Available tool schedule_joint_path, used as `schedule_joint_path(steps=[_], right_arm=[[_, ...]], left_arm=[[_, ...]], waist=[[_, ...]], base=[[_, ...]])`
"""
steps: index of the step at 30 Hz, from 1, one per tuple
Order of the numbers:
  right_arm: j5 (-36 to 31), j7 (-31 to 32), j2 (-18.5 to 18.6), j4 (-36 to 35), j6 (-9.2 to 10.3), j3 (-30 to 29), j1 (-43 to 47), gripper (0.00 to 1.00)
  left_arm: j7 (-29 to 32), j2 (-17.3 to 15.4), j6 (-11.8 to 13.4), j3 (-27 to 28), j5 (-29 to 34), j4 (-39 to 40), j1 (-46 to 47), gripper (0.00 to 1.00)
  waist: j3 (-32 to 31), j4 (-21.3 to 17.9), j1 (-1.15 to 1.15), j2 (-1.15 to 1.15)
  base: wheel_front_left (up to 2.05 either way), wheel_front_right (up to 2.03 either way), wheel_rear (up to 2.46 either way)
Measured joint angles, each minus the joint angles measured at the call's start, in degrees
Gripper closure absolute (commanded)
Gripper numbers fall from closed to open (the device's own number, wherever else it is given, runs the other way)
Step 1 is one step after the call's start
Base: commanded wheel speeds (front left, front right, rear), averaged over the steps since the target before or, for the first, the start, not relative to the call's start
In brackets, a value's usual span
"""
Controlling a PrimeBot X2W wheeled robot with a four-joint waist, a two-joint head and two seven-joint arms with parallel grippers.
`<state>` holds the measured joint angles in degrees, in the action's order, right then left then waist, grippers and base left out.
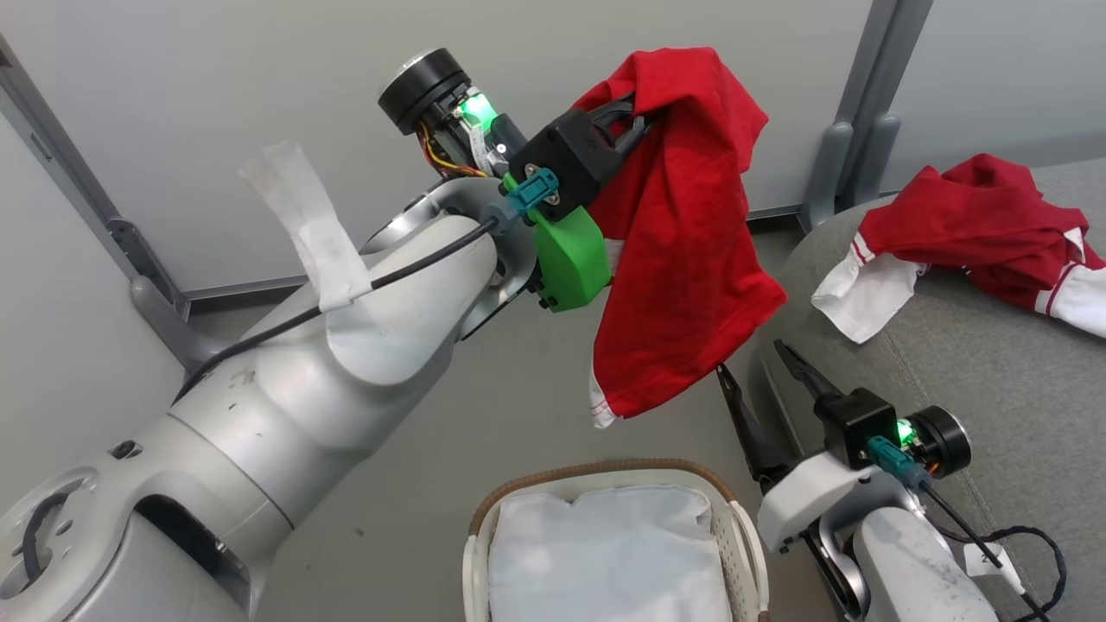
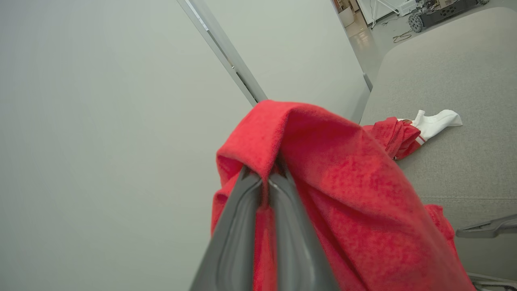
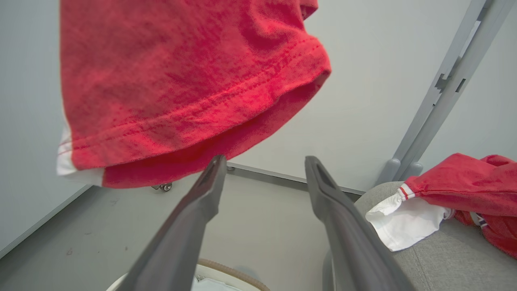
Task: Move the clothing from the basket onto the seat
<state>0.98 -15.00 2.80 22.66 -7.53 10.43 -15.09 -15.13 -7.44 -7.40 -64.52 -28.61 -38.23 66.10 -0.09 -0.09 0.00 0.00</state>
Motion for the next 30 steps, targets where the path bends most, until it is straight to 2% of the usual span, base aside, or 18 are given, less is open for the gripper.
schedule_joint_path(steps=[8, 20, 21, 22, 24, 30], right_arm=[[0.9, 0.0, 0.0, 1.6, 0.00, 3.1, -4.5, 0.00], [1.2, 0.0, 0.0, -5.9, 0.00, 5.0, -6.0, 0.00], [1.3, 0.0, 0.0, -6.4, 0.00, 5.4, -5.9, 0.21], [1.3, 0.0, 0.0, -7.0, 0.00, 5.7, -5.8, 0.69], [1.3, 0.0, 0.0, -8.0, 0.00, 6.6, -5.7, 1.00], [1.1, 0.0, 0.0, -9.9, 0.00, 6.9, -5.5, 1.00]], left_arm=[[0.0, 0.3, 0.0, -0.8, -0.4, 1.7, 0.4, 1.00], [0.0, -0.3, 0.0, -1.1, -2.6, 0.7, -1.2, 1.00], [0.0, -0.4, 0.0, -1.2, -2.8, 0.5, -1.5, 1.00], [0.0, -0.5, 0.0, -1.2, -2.9, 0.3, -1.7, 1.00], [0.0, -0.6, 0.0, -1.2, -3.2, -0.5, -2.1, 1.00], [0.0, -0.8, 0.0, -0.6, -4.0, -1.8, -3.8, 1.00]], waist=[[-0.1, 1.2, 0.00, 0.00], [-0.5, 2.0, 0.00, 0.00], [-0.5, 1.9, 0.00, 0.00], [-0.5, 1.8, 0.00, 0.00], [-0.5, 1.6, 0.00, 0.00], [-0.6, 1.1, 0.00, 0.00]], base=[[0.00, 0.00, 0.00], [0.00, 0.00, 0.00], [0.00, 0.00, 0.00], [0.00, 0.00, 0.00], [0.00, 0.00, 0.00], [0.00, 0.00, 0.00]])
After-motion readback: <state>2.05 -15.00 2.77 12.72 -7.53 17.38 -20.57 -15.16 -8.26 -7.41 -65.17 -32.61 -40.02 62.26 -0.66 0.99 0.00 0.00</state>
